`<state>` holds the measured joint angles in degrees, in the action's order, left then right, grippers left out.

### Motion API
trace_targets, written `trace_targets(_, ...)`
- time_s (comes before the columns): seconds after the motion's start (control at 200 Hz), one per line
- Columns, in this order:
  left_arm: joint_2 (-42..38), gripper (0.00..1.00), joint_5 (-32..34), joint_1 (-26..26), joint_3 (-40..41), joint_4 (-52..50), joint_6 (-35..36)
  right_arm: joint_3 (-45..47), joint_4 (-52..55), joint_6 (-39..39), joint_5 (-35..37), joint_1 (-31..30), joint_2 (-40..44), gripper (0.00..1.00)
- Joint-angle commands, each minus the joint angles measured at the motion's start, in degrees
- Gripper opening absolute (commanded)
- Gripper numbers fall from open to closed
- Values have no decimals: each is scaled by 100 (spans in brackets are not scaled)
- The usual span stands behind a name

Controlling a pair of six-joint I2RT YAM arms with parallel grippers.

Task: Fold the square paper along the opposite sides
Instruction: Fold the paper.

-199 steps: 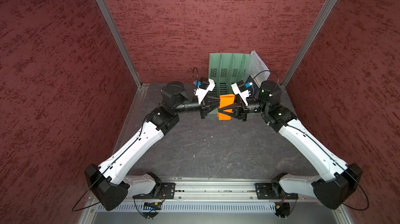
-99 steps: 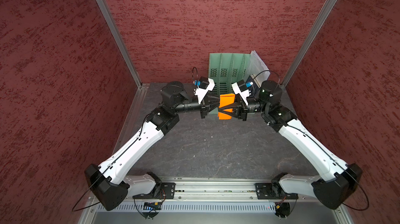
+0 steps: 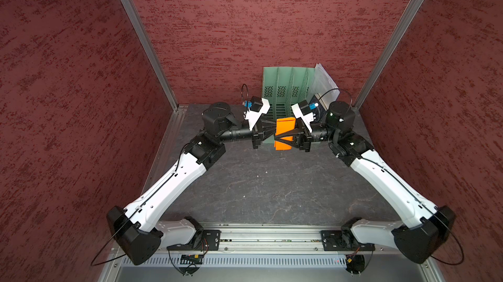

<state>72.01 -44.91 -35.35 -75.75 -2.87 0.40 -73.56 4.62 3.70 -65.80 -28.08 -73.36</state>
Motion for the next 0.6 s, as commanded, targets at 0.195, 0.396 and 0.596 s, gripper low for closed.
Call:
trace_targets(0.195,7,0,-27,20,117,124,-56,-115,-163,50,-71,-66,28,20)
trace_targets(0.396,6,0,-17,21,130,112,-47,-115,-163,36,-65,-66,7,20)
trace_targets(0.596,-11,0,-7,29,133,112,-33,-106,-162,39,-64,-67,6,20)
